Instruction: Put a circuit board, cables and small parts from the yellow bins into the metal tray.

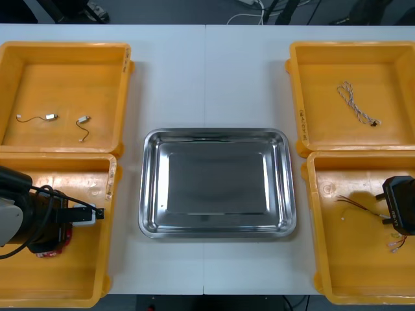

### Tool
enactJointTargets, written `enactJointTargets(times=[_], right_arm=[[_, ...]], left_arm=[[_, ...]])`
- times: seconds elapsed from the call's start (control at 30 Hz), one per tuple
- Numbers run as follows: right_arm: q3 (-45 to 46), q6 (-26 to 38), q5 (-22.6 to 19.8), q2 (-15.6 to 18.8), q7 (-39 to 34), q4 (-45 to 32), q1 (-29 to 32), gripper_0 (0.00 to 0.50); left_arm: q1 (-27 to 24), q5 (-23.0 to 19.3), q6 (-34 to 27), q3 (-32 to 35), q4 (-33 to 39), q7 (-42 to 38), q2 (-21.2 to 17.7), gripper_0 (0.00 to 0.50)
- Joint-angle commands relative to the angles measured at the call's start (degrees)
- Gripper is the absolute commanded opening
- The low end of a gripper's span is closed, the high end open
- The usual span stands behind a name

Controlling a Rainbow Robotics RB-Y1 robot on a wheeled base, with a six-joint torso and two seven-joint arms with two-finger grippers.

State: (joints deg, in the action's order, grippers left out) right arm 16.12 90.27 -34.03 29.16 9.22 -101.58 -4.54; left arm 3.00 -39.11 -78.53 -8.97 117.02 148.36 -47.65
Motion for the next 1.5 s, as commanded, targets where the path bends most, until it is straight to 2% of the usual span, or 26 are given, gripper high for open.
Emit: enactJointTargets(times=[0.03,0.37,0.67,0.73,0.77,0.8,0.87,1.13,1.33,1.5], right_arm=[[0.85,-1.42,0.10,-0.59,-1.14,-0.37,1.99,0.500],[0.67,-1.68,0.10,-1.21,-1.05,-0.37,2.60,0.500],[0.67,-2.12,0.01,-1.73,-0.96,-0.37,2.60,0.500],[0.67,-2.30,-0.07,-1.82,-0.96,-0.37,2.60,0.392],[0.58,-2.47,-0.07,-1.73,-0.87,-0.37,2.60,0.254],[0.50,-2.47,-0.07,-1.73,-0.87,-0.37,2.60,0.092],[0.50,-2.47,-0.16,-1.82,-0.87,-0.37,2.60,0.000],[1.29,-2.38,-0.16,-1.65,-0.17,-0.81,2.34,0.000],[4.27,1.48,-2.45,-1.03,0.88,-1.78,1.02,0.000],[6.21,7.46,-4.91,0.81,1.76,-5.65,0.76,0.000]], left_arm=[[0.17,0.00,1.01,-1.14,-0.91,-0.26,-2.18,0.000],[-1.15,-0.18,0.40,-0.79,-0.83,-0.35,-2.27,0.000],[-3.44,-2.29,-6.28,3.08,2.25,-0.61,-2.18,0.000],[-3.70,-2.73,-7.87,4.22,3.22,-1.05,-2.18,0.000],[-3.97,-3.43,-8.75,4.92,3.83,-1.32,-2.18,0.000],[-4.14,-4.22,-9.71,5.80,4.45,-1.49,-2.18,0.000],[-4.67,-5.71,-11.29,7.12,5.06,-1.84,-2.18,0.000],[-7.04,-7.56,-18.24,11.95,9.02,-4.92,-2.18,0.000],[-10.21,-8.00,-24.30,13.10,14.03,-13.71,-2.18,0.000],[-14.16,-9.23,-29.05,13.10,16.40,-22.06,-2.09,0.000]])
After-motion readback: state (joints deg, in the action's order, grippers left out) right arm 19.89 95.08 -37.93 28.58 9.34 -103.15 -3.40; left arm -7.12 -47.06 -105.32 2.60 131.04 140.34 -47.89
